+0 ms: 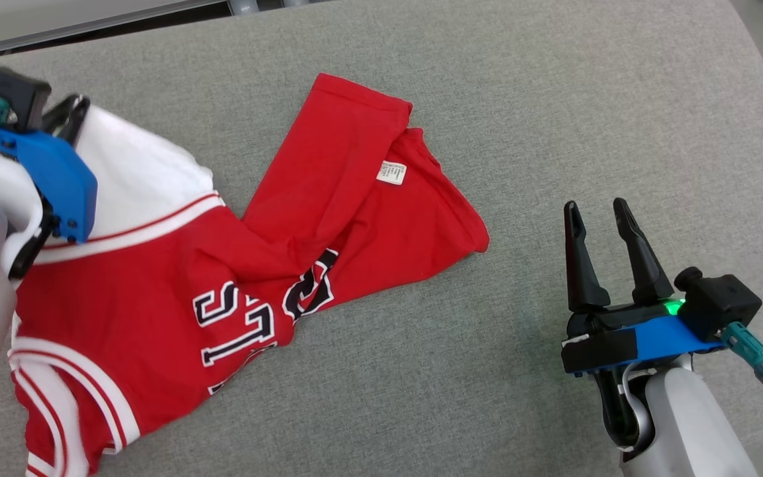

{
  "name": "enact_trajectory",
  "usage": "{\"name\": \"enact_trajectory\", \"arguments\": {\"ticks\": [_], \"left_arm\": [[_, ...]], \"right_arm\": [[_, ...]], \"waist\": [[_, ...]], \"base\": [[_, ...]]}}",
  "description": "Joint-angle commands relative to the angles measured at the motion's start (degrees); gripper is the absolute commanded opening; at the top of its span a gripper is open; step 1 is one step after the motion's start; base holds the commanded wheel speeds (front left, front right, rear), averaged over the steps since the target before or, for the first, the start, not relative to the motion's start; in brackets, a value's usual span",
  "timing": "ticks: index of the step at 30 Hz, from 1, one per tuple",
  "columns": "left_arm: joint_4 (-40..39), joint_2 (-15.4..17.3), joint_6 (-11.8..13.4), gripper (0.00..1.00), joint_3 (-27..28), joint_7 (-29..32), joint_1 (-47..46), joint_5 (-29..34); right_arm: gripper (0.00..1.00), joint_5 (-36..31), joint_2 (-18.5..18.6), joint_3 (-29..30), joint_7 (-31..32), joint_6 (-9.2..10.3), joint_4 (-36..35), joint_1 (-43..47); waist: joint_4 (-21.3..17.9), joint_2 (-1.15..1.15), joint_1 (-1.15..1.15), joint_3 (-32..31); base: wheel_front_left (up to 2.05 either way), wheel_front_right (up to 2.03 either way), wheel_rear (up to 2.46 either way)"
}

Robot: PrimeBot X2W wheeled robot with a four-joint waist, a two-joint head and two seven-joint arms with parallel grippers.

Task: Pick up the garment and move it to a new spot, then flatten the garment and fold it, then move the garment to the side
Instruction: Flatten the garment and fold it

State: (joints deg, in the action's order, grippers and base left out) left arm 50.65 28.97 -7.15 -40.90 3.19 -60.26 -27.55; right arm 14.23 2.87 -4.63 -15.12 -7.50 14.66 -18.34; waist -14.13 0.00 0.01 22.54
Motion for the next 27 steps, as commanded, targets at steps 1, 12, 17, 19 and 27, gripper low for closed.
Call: {"name": "enact_trajectory", "arguments": {"ticks": [1, 12, 17, 19, 27], "left_arm": [[0.20, -0.21, 0.55, 0.00, 0.02, -1.49, -1.62, 0.68], [0.60, -3.02, 1.45, 0.00, -1.11, -10.21, -8.62, 3.38], [0.17, -4.71, 1.23, 0.00, -1.86, -13.05, -6.38, 2.89], [-0.26, -5.32, 1.47, 0.00, -1.97, -14.16, -4.54, 2.44], [-6.64, -6.21, 3.63, 0.00, -2.21, -17.27, 6.65, 0.59]], "right_arm": [[1.00, 0.22, 0.01, -0.08, -0.05, 0.02, 0.11, -0.37], [1.00, -0.01, 0.01, 0.49, -0.05, 0.02, 0.39, 1.03], [1.00, -0.21, 0.01, 0.83, -0.05, 0.02, 0.51, 1.97], [1.00, -0.32, 0.02, 1.03, -0.05, 0.02, 0.57, 2.45], [1.00, -1.26, 0.02, 2.23, -0.05, 0.01, 0.90, 5.22]], "waist": [[-0.12, 0.00, -0.01, -0.25], [0.16, 0.00, -0.01, -2.23], [1.08, 0.00, -0.01, -3.85], [1.74, 0.00, -0.01, -4.77], [5.88, 0.00, -0.01, -8.90]], "base": [[0.00, 0.00, 0.00], [0.00, 0.00, 0.00], [0.00, 0.00, 0.00], [0.00, 0.00, 0.00], [0.00, 0.00, 0.00]]}}
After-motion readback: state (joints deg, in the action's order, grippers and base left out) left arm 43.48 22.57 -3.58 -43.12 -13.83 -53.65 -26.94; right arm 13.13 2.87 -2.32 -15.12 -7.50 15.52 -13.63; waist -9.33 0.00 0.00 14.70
